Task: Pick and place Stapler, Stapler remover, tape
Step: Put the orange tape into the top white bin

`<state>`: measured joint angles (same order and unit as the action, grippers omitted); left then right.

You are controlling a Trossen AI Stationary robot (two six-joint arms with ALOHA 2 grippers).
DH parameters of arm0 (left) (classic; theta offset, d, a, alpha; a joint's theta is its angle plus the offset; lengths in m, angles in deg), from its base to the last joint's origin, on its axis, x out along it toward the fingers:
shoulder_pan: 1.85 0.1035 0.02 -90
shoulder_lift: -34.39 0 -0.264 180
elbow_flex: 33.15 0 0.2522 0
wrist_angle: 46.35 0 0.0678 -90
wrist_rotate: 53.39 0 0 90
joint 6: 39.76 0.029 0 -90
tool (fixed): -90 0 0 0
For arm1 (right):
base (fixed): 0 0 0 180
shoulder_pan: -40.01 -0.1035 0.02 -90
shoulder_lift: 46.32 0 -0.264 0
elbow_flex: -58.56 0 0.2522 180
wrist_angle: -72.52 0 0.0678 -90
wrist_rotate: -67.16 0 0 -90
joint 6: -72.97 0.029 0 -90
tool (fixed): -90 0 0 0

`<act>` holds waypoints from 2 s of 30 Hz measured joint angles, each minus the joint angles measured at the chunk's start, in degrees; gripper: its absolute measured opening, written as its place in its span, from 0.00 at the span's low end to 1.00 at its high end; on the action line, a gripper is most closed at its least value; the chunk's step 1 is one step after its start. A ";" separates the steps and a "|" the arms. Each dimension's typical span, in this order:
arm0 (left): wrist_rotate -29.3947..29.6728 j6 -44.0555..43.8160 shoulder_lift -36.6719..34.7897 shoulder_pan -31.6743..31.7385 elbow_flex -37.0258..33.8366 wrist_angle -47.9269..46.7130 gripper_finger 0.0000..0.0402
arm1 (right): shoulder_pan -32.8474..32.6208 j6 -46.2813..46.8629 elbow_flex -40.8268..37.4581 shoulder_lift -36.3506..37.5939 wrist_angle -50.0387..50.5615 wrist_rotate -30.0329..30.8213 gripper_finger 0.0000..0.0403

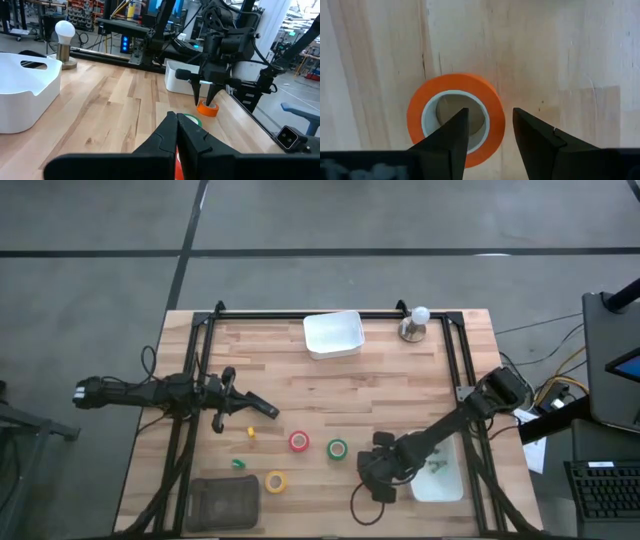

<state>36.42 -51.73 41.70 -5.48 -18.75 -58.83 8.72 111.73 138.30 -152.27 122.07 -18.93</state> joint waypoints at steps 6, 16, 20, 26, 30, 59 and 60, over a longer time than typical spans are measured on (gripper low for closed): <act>0.00 0.00 0.00 0.01 -0.02 -0.01 0.02 | 0.09 -0.25 0.02 -0.73 -0.21 0.08 0.27; 0.00 0.00 0.00 0.00 0.00 -0.02 0.02 | 0.26 -3.85 -0.13 -0.74 0.07 0.50 0.10; 0.00 0.00 0.00 0.00 0.00 -0.02 0.02 | 0.82 -5.03 -0.04 -0.74 0.02 0.78 0.11; 0.00 0.00 0.00 0.01 -0.02 -0.02 0.02 | 2.73 -7.38 0.00 -0.72 0.00 1.02 0.12; 0.00 0.00 0.00 0.02 0.00 -0.02 0.02 | 4.38 -8.35 0.00 -0.54 0.12 0.60 0.11; 0.00 0.00 0.22 0.01 -0.01 -0.04 0.02 | 20.41 -25.25 16.80 2.84 10.90 6.84 0.12; 0.00 -0.02 0.22 0.00 0.00 -0.04 0.02 | 21.22 -26.03 17.19 2.84 10.92 6.84 0.12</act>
<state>36.42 -51.75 41.92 -5.48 -18.75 -58.87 29.94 85.70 155.49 -149.43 132.99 -12.10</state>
